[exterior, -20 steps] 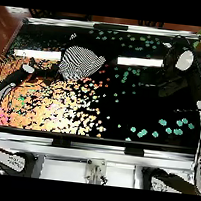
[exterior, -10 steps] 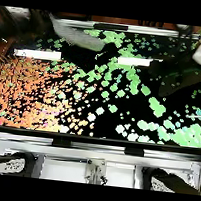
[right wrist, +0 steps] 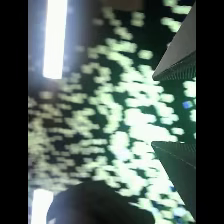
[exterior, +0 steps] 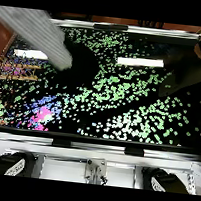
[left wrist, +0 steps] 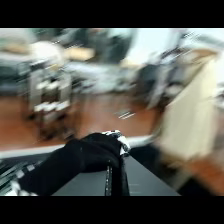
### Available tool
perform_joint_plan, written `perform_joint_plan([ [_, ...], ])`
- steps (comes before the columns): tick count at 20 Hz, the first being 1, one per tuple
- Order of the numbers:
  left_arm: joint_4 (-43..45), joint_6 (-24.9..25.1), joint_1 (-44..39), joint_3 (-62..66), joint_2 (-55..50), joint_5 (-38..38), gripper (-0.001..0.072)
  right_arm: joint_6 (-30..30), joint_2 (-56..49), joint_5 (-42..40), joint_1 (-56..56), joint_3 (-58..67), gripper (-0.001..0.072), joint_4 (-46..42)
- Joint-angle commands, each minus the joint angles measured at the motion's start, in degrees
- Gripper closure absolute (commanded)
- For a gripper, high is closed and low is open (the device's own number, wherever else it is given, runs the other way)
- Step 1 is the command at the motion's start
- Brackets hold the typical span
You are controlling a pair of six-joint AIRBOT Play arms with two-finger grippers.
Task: Fold the shirts.
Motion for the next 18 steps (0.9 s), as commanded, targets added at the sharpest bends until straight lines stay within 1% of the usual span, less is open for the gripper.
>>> perform_joint_plan([
  [1, 24.2, -9.2, 0.4, 0.4, 5.5, -16.0, 0.0652, 0.5, 0.4, 10.8, 0.0, -4.1, 0.0164, 5.5],
  [2, 29.2, -9.2, 0.4, 0.4, 5.8, -20.2, 0.0652, 0.3, -0.3, 9.6, 0.1, -7.9, 0.0026, 9.3],
  [4, 36.3, -9.2, 0.4, 0.3, 6.1, -26.1, 0.0652, 0.3, -2.1, 4.1, 0.1, -18.2, 0.0026, 18.0],
  [5, 38.5, -9.2, 0.4, 0.3, 6.1, -27.8, 0.0652, 0.3, -3.3, 0.1, 0.1, -24.3, 0.0026, 22.7],
  [8, 40.0, -9.2, 0.4, 0.3, 6.5, -29.0, 0.0652, 0.5, -8.2, -11.2, 0.4, -41.4, 0.0028, 37.3],
  [10, 39.7, -9.2, 0.4, 0.3, 6.7, -28.9, 0.0652, 0.1, -12.4, -18.2, 3.6, -49.5, 0.0034, 44.5],
  [12, 39.7, -9.2, 0.4, 0.3, 6.9, -28.3, 0.0652, -0.3, -16.4, -24.8, 10.1, -52.7, 0.0034, 46.4],
  [14, 39.7, -9.2, 0.4, 0.3, 6.9, -27.6, 0.0652, 2.3, -20.5, -33.2, 17.4, -52.9, 0.0035, 47.6],
  [15, 39.7, -9.2, 0.4, 0.3, 6.9, -27.2, 0.0652, 3.2, -22.3, -38.3, 20.6, -52.9, 0.0034, 50.5],
  [18, 39.2, -9.2, 0.3, 0.3, 6.9, -25.2, 0.0651, 3.1, -26.5, -53.4, 29.9, -52.9, 0.0035, 62.6],
])
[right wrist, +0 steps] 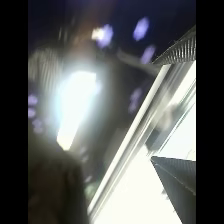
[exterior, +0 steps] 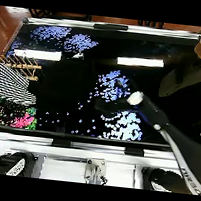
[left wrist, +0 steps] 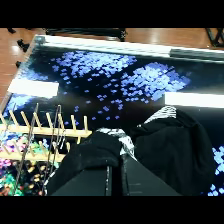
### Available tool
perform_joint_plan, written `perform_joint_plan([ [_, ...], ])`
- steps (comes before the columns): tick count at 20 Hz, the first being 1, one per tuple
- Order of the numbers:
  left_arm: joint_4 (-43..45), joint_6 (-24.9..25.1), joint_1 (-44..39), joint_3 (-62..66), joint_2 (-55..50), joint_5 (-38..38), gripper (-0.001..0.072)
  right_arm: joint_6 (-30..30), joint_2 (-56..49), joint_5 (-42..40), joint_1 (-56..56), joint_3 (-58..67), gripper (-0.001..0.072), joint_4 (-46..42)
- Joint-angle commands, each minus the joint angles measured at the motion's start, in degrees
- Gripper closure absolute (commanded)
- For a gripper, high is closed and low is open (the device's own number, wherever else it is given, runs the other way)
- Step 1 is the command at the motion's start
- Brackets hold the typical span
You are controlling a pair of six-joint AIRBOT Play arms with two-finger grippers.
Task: Fold the shirts.
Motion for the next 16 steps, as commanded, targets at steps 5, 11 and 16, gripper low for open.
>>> perform_joint_plan([
  [5, -4.9, 1.3, -0.1, 0.0, 0.1, 6.6, 0.0651, 1.0, -6.5, -29.0, 20.4, -1.3, 0.0034, 24.7],
  [11, -9.7, 2.6, -0.1, 0.0, 0.7, 10.4, 0.0651, 1.0, -6.6, -42.8, 28.9, -1.3, 0.0034, 36.8],
  [16, -5.2, 6.7, 0.0, 0.0, -0.1, 8.6, 0.0651, -5.2, -4.7, -39.2, 28.3, -1.2, 0.0036, 32.8],
])
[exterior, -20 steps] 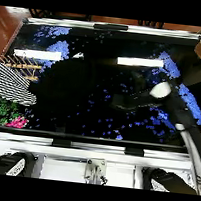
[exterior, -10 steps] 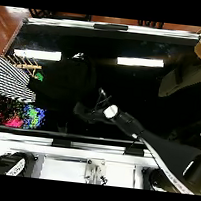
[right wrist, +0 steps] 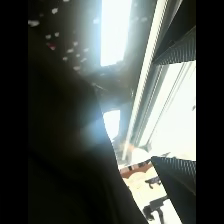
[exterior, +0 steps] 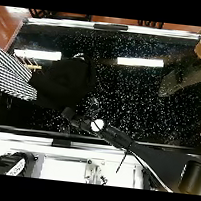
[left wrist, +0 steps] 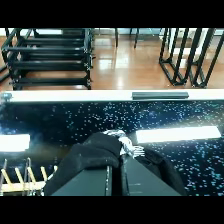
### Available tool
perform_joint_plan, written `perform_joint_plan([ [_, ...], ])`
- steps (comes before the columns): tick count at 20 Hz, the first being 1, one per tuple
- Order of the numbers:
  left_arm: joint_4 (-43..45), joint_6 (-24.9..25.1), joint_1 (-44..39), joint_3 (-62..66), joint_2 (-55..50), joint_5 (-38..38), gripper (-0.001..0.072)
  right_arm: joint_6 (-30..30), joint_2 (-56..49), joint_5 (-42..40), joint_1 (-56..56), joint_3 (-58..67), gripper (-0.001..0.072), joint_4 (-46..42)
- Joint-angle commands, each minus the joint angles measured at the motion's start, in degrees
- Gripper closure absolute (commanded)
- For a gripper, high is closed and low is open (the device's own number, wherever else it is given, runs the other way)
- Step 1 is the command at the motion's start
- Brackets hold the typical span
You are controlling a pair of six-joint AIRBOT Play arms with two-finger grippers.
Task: Fold the shirts.
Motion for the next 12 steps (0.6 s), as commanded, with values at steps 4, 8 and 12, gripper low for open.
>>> perform_joint_plan([
  [4, 9.6, 1.3, 0.0, -8.9, -2.8, -9.0, 0.0652, -3.3, 8.0, 12.9, -7.8, 0.0, 0.0036, -15.9],
  [8, 11.3, 1.2, 0.0, -31.5, -3.1, -9.9, 0.0653, 14.0, 15.3, 31.5, -18.8, 0.0, 0.0036, -40.7],
  [12, 13.2, -2.1, 0.1, -47.7, -3.5, -7.5, 0.0450, 21.7, 21.1, 42.9, -27.8, 0.0, 0.0036, -60.4],
])
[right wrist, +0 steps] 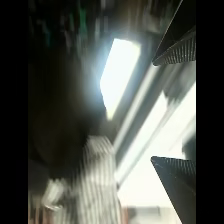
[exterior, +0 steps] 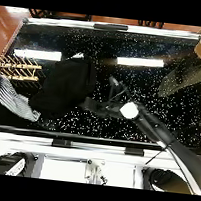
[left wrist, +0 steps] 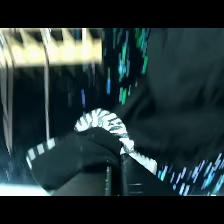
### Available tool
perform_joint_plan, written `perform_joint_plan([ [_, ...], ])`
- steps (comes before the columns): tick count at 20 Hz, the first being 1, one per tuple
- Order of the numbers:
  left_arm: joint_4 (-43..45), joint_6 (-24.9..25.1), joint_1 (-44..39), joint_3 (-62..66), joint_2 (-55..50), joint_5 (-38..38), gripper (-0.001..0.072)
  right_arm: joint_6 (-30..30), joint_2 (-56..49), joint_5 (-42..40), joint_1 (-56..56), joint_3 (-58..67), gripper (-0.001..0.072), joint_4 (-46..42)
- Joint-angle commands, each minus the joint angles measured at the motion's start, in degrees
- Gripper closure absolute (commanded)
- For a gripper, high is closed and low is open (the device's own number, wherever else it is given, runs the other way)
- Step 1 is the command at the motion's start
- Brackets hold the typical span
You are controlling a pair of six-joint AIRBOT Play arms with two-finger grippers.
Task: Fold the shirts.
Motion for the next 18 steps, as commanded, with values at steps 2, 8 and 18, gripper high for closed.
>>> perform_joint_plan([
  [2, 1.9, -6.6, 0.0, -10.6, -1.0, 0.6, 0.0001, 6.9, 5.4, 14.5, -9.4, 0.0, 0.0036, -19.4],
  [8, -11.0, -1.0, -8.9, -7.5, -4.0, 5.3, 0.0002, 5.4, 6.3, 20.2, -14.8, 0.0, 0.0036, -25.7],
  [18, 18.2, -4.6, -24.1, 3.2, -21.0, -3.5, 0.0002, 4.4, 6.3, 27.1, -16.4, 0.0, 0.0036, -30.4],
])
